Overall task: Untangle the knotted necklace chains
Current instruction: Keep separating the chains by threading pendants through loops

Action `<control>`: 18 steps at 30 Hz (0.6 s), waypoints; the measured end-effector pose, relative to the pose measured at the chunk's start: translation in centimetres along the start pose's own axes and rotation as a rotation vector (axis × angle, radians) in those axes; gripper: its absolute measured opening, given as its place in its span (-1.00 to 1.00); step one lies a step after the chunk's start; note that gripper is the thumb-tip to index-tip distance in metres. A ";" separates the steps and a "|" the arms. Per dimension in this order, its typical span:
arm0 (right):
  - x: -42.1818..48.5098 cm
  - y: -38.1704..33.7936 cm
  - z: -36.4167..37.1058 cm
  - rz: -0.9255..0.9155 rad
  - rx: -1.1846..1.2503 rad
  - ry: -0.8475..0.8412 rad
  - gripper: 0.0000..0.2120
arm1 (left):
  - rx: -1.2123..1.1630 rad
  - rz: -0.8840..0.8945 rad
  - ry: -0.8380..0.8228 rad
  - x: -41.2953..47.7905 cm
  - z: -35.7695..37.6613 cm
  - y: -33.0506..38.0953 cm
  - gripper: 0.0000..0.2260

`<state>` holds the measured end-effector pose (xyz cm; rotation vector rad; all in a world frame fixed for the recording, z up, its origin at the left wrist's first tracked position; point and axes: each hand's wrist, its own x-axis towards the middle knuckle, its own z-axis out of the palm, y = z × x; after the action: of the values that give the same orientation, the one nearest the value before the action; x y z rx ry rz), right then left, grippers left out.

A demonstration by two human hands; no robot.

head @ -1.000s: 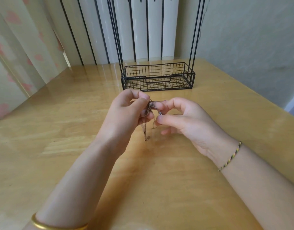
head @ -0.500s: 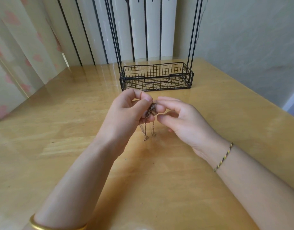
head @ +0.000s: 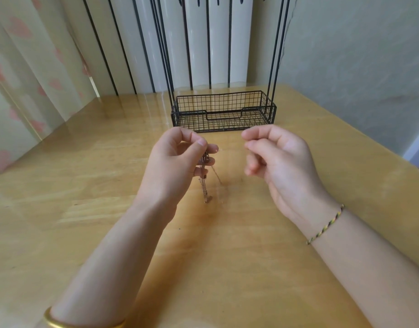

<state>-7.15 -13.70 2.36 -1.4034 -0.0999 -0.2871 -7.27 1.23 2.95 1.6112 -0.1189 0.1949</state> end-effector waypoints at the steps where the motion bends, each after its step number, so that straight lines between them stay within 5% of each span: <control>1: 0.0 -0.2 -0.1 -0.014 -0.023 0.025 -0.77 | 0.017 0.005 0.018 0.0 0.0 -0.1 -0.88; 8: 0.5 -0.6 -1.3 -0.178 -0.636 0.049 -0.92 | 0.098 0.029 0.098 0.3 -0.1 -0.3 -0.88; 12: 0.3 -0.5 -1.2 -0.111 -0.678 -0.082 -0.93 | 0.045 0.024 0.131 0.5 -0.1 -0.4 -0.88; 18: 0.6 -0.2 -1.3 -0.011 -0.616 -0.067 -0.82 | -0.008 0.025 0.146 0.5 -0.1 -0.4 -0.87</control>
<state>-6.73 -15.08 2.43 -2.0246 -0.0771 -0.2930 -6.71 1.39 2.66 1.5826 -0.0274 0.3300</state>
